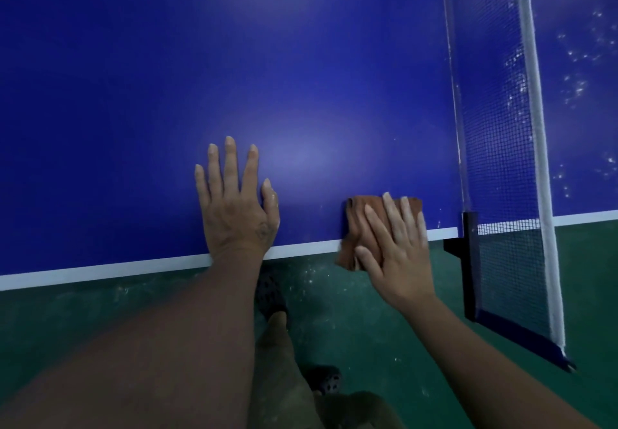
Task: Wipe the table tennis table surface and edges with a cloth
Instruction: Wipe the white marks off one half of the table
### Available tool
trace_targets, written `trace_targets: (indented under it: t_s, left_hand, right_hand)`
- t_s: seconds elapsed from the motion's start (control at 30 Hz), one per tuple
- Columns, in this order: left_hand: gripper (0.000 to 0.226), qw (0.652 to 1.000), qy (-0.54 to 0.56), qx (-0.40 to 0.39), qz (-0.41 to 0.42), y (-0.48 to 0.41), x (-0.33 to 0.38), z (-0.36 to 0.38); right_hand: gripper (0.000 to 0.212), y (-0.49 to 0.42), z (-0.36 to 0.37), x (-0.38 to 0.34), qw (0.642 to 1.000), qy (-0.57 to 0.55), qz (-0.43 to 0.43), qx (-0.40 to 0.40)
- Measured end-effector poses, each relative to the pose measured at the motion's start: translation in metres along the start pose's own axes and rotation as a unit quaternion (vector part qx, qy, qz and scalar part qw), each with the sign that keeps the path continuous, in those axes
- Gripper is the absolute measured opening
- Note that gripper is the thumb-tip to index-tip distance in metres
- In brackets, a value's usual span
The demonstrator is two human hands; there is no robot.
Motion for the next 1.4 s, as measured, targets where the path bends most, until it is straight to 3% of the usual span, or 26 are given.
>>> trace_targets:
  t_s: [0.23,0.43,0.57,0.7,0.97,1.03,1.23,1.3,1.4]
  left_hand:
    - [0.06,1.0,-0.005,-0.001,0.005,0.001,0.001,-0.001]
    - [0.059,1.0,-0.002,0.0,0.008,0.001,0.0,-0.002]
    - [0.059,1.0,-0.001,-0.006,0.001,0.001,0.0,-0.002]
    - [0.059,1.0,0.003,-0.002,-0.001,0.0,0.001,-0.003]
    - [0.061,1.0,-0.008,-0.011,-0.004,0.001,0.001,0.0]
    - [0.061,1.0,-0.016,-0.003,-0.002,0.001,0.0,0.001]
    - [0.059,1.0,-0.024,0.01,0.009,0.002,0.0,0.003]
    - [0.059,1.0,-0.022,0.006,0.008,0.003,0.0,0.001]
    - [0.059,1.0,-0.022,-0.003,0.003,0.002,0.001,0.001]
  right_hand:
    - [0.075,-0.096,0.017,0.004,0.976,0.043,0.214,0.029]
    - [0.07,-0.061,0.027,-0.073,0.994,0.022,0.099,0.04]
    - [0.065,-0.007,0.015,-0.075,0.994,-0.004,0.108,0.026]
    - [0.067,-0.026,0.012,-0.052,0.996,0.004,0.087,0.016]
    - [0.072,-0.125,0.018,0.025,0.982,0.031,0.184,0.017]
    - [0.07,-0.106,0.013,0.027,0.977,0.046,0.204,0.045]
    - [0.069,-0.004,0.0,0.0,0.916,0.055,0.385,0.103]
    - [0.069,-0.003,0.005,-0.027,0.937,0.037,0.337,0.081]
    - [0.067,-0.024,0.012,-0.044,0.995,-0.009,0.086,0.047]
Point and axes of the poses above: each hand's wrist, its own y-axis away from the middle knuckle, its own z-axis out of the palm, x = y × z, the point moved 6 cm from there along -y, towards the middle knuckle, and after that the axes turned 14 degrees about x, right-handed, at the moved point
